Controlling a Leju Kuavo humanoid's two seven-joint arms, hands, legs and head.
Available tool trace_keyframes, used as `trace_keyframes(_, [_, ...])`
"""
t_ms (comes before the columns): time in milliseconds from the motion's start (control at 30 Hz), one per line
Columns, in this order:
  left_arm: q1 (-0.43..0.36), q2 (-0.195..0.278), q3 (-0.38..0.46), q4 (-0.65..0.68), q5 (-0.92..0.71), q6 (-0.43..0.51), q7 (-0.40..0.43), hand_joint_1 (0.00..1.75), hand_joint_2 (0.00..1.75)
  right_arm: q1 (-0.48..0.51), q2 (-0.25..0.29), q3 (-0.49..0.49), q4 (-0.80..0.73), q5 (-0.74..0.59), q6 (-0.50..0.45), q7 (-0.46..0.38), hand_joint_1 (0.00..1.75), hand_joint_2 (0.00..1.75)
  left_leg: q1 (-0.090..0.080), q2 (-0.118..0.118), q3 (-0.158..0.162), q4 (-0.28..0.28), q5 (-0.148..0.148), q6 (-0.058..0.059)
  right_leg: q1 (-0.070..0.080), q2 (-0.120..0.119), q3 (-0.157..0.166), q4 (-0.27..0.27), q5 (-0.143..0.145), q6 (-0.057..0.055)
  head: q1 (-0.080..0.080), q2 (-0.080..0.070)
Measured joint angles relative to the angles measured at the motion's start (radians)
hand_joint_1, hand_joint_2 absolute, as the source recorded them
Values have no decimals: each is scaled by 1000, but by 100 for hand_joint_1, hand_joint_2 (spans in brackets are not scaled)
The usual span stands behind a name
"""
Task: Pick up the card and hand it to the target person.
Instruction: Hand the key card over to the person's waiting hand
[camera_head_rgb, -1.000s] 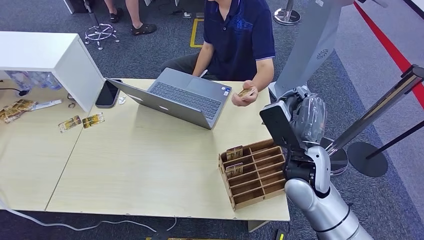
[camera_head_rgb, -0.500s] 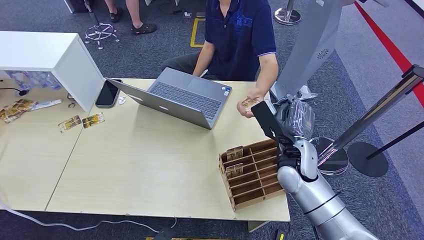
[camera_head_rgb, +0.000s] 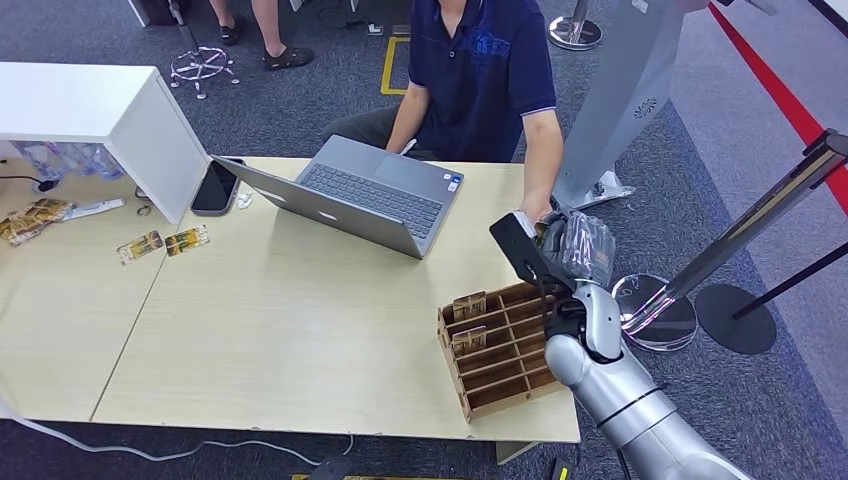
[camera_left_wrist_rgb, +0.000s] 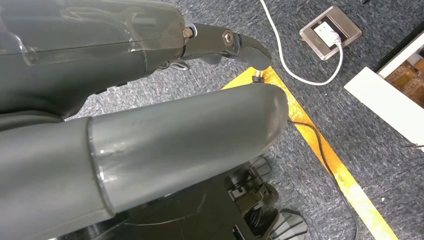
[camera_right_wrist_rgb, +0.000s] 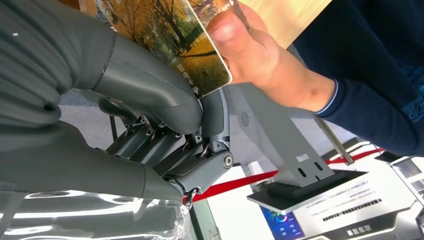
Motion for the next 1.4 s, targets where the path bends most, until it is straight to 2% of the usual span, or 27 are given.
trace_keyframes(333, [0,0,0,0,0,0,0,0,0,-15,17,17,37,-10,-6,-10,175,175,0,0,0,0,0,0,0,0,0,0,0,0,0,0])
trace_keyframes(400, [0,0,0,0,0,0,0,0,0,-16,17,21,42,-16,-8,-12,170,175,0,0,0,0,0,0,0,0,0,0,0,0,0,0])
trace_keyframes(433, [0,0,0,0,0,0,0,0,0,-17,17,22,44,-18,-8,-14,139,175,0,0,0,0,0,0,0,0,0,0,0,0,0,0])
trace_keyframes(533, [0,0,0,0,0,0,0,0,0,-19,19,24,51,-22,-9,-17,13,175,0,0,0,0,0,0,0,0,0,0,0,0,0,0])
trace_keyframes(567, [0,0,0,0,0,0,0,0,0,-19,21,25,53,-23,-10,-18,0,175,0,0,0,0,0,0,0,0,0,0,0,0,0,0])
trace_keyframes(1067, [0,0,0,0,0,2,0,0,0,-19,25,26,56,-21,-20,-19,0,175,0,0,0,0,0,0,0,0,0,0,0,0,0,0])
trace_keyframes(1400, [2,2,0,0,1,3,-1,0,0,-9,25,29,37,37,-21,-5,0,175,0,0,0,0,0,0,0,0,0,0,0,0,0,0])
